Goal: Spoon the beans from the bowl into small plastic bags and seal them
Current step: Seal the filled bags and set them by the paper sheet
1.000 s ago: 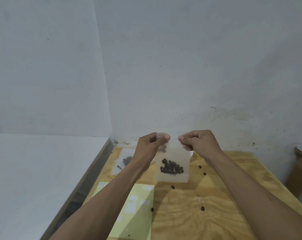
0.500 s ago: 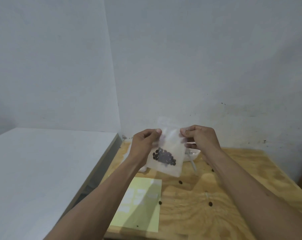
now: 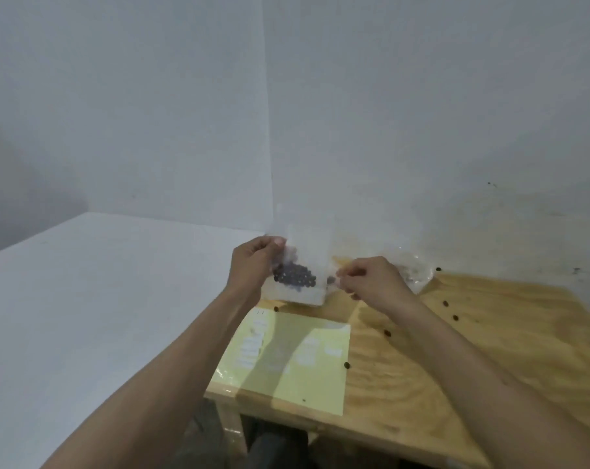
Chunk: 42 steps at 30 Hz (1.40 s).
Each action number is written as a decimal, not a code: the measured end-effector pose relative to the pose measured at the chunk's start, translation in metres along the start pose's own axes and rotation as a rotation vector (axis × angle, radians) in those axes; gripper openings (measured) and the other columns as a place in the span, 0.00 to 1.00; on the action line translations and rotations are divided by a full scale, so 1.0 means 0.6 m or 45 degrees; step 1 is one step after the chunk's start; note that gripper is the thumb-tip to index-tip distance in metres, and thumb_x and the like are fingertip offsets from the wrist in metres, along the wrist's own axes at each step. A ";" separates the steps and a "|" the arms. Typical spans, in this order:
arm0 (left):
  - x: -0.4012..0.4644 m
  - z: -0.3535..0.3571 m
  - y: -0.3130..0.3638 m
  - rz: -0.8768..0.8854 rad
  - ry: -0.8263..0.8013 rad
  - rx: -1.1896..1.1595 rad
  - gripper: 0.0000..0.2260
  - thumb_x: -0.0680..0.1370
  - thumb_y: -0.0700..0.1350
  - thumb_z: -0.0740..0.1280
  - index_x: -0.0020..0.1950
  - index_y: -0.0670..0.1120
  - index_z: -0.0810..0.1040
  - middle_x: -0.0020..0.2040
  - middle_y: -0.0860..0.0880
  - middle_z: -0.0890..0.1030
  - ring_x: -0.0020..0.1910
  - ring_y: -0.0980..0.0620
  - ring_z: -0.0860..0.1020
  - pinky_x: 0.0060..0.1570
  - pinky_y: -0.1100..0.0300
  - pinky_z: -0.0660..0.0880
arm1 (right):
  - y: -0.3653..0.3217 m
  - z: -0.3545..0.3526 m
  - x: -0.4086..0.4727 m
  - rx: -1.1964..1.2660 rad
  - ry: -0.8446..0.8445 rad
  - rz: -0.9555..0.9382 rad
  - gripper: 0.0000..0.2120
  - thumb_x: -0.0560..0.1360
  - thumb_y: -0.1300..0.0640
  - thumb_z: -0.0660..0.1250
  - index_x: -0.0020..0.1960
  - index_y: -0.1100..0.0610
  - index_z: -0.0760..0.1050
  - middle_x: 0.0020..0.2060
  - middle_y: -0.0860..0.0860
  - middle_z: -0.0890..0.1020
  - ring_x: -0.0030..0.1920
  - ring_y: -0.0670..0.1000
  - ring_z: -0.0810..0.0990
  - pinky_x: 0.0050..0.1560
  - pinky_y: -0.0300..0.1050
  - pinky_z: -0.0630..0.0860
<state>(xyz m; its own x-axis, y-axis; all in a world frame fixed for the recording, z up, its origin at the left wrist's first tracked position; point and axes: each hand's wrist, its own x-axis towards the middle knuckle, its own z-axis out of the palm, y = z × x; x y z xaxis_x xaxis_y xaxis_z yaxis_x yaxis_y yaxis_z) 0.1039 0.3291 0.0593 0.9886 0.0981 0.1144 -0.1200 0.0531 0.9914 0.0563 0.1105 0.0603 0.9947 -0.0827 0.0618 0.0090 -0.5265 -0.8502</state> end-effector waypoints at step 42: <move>0.011 -0.121 -0.067 0.001 0.279 -0.064 0.05 0.80 0.46 0.69 0.52 0.46 0.84 0.47 0.48 0.87 0.46 0.56 0.85 0.40 0.70 0.76 | -0.049 0.266 0.019 -0.601 -0.405 0.273 0.13 0.75 0.62 0.63 0.34 0.57 0.64 0.28 0.52 0.65 0.27 0.52 0.63 0.29 0.40 0.58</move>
<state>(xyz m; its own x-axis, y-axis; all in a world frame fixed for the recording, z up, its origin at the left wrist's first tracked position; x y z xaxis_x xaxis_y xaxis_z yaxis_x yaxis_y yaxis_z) 0.1084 0.3998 0.0157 0.9457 0.3114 0.0931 -0.1306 0.1018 0.9862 0.0839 0.2600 0.0024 0.9518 -0.0097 -0.3067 -0.1693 -0.8503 -0.4983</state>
